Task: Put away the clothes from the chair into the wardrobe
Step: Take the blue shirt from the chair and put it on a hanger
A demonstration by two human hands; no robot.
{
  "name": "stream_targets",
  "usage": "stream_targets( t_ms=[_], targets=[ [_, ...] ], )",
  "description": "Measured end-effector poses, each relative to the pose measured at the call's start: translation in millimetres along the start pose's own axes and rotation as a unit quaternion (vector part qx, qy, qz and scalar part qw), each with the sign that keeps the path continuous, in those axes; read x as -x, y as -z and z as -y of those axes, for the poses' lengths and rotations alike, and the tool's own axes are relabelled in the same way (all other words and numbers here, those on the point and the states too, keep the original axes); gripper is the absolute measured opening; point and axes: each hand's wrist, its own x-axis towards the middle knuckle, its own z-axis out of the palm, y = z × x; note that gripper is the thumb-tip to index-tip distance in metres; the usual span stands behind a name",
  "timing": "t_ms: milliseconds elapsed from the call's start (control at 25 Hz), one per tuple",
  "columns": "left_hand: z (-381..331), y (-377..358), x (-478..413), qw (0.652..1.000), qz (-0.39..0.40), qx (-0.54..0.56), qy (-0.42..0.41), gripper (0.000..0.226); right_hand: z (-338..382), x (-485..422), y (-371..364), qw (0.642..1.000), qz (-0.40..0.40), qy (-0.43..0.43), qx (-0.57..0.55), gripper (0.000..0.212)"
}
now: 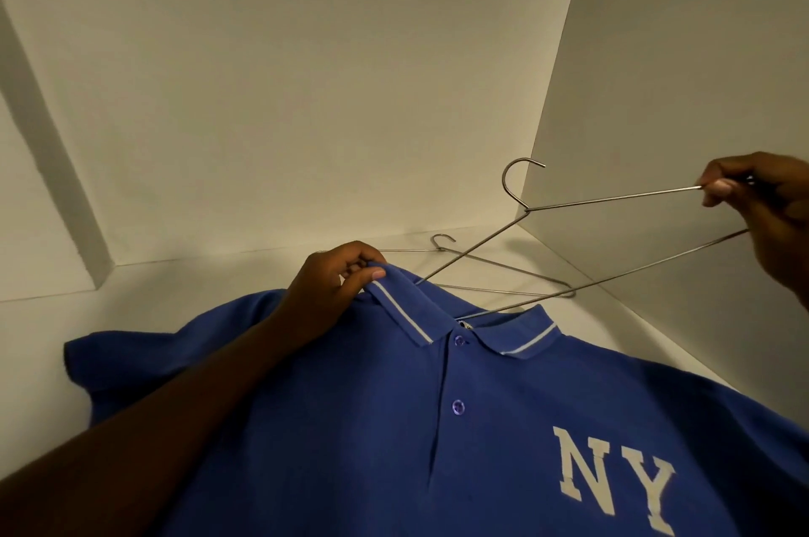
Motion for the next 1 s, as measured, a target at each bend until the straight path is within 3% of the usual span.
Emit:
stream_targets(
  t_ms=[160,320,440,560,680,720,800,840,880,1000],
  targets=[
    [-3,-1,1,0.999,-0.023,-0.018,-0.024,0.017,11,4,-1,0.999,0.021,-0.020,-0.027,0.012],
    [-8,-5,0,0.996,-0.038,-0.073,-0.023,0.016,38,12,-52,0.999,0.018,-0.046,-0.018,0.011],
    [-15,-10,-3,0.984,-0.082,-0.158,-0.012,0.036,44,22,-86,0.991,0.026,-0.098,-0.092,0.009],
    [-19,-15,1,0.987,-0.071,-0.143,0.013,0.051,53,30,-112,0.975,0.078,-0.125,-0.164,0.010],
    [-22,-10,0,0.982,-0.066,-0.169,0.057,0.043,58,31,-119,0.960,0.099,-0.167,-0.204,0.006],
    [-30,-9,1,0.973,-0.073,-0.216,0.027,0.041,56,33,-121,0.955,0.102,-0.180,-0.211,0.005],
    [-55,-19,-13,0.934,-0.080,-0.309,-0.163,0.033,52,36,-124,0.951,0.095,-0.198,-0.217,0.005],
    [-68,-31,-25,0.914,-0.046,-0.329,-0.234,0.033,53,34,-126,0.951,0.092,-0.199,-0.217,0.005],
    [-82,-45,-36,0.907,0.019,-0.342,-0.245,0.038,54,33,-127,0.953,0.090,-0.196,-0.215,0.006],
    [-82,-92,-54,0.922,0.122,-0.341,-0.139,0.040,52,32,-124,0.954,0.100,-0.177,-0.218,0.009]
  ],
)
